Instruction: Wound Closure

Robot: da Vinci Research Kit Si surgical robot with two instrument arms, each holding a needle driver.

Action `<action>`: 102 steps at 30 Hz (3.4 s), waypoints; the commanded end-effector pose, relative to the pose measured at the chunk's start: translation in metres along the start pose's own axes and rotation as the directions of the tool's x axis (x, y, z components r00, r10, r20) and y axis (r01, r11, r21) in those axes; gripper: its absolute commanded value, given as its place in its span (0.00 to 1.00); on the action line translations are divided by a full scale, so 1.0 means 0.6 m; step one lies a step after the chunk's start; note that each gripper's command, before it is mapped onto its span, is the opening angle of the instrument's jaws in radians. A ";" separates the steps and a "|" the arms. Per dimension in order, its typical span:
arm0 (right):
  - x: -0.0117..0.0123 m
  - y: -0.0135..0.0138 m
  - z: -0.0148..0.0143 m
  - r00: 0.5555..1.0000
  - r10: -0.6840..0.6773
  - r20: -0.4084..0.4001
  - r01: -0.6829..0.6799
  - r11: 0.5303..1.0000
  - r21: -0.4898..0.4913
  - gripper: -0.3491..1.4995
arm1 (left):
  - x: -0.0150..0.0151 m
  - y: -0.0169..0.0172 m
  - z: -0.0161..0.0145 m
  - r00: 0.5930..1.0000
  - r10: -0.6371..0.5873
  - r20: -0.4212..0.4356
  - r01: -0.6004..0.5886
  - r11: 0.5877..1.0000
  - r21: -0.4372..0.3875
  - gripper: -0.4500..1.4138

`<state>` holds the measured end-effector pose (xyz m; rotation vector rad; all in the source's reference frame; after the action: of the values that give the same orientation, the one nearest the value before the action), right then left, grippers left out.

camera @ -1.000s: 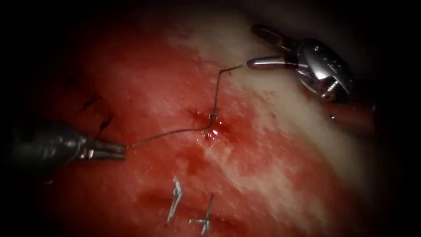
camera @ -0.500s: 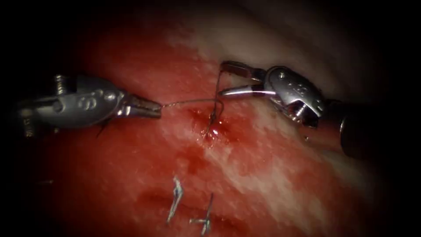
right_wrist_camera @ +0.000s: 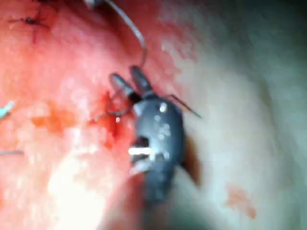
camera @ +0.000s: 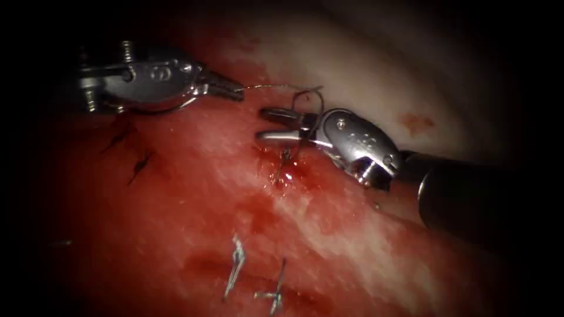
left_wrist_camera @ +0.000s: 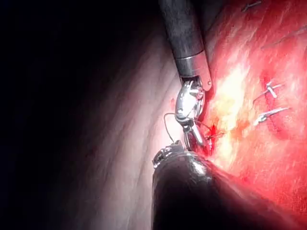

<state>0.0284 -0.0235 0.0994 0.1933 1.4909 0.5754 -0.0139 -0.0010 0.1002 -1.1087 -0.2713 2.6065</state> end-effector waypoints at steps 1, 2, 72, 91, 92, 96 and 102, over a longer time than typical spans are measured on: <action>-0.0006 -0.0004 0.0014 1.000 0.002 -0.010 -0.002 1.000 0.000 0.24 | -0.0003 -0.0010 0.0022 1.000 0.004 0.001 -0.004 1.000 0.008 0.00; -0.0006 -0.0007 0.0014 1.000 0.002 -0.014 -0.002 1.000 0.000 0.25 | -0.0011 -0.0014 0.0037 1.000 0.006 0.002 -0.006 1.000 0.014 0.00; -0.0130 0.0087 -0.0044 0.126 0.872 -0.474 -0.980 0.035 -0.194 0.62 | -0.0054 0.0083 0.0133 0.998 0.060 0.035 -0.058 0.997 -0.049 0.00; -0.0132 0.0109 -0.0003 0.346 0.784 -0.515 -0.927 0.201 -0.317 0.00 | -0.0069 0.0085 0.0118 0.997 0.067 0.036 -0.065 0.997 -0.051 0.00; -0.0130 0.0104 -0.0005 0.388 0.763 -0.517 -0.910 0.225 -0.349 0.00 | -0.0071 0.0084 0.0114 0.997 0.062 0.037 -0.060 0.997 -0.051 0.00; -0.0117 0.0085 -0.0016 0.474 0.740 -0.478 -0.875 0.334 -0.351 0.00 | -0.0076 0.0075 0.0109 0.998 0.056 0.041 -0.054 0.997 -0.048 0.00; -0.0075 0.0016 -0.0040 0.592 0.726 -0.350 -0.802 0.488 -0.345 0.00 | -0.0089 0.0037 0.0098 0.998 0.030 0.051 -0.027 0.999 -0.042 0.00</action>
<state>0.0251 -0.0250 0.1031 0.4417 1.3073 1.7141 -0.0142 -0.0053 0.1068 -1.0612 -0.3253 2.6653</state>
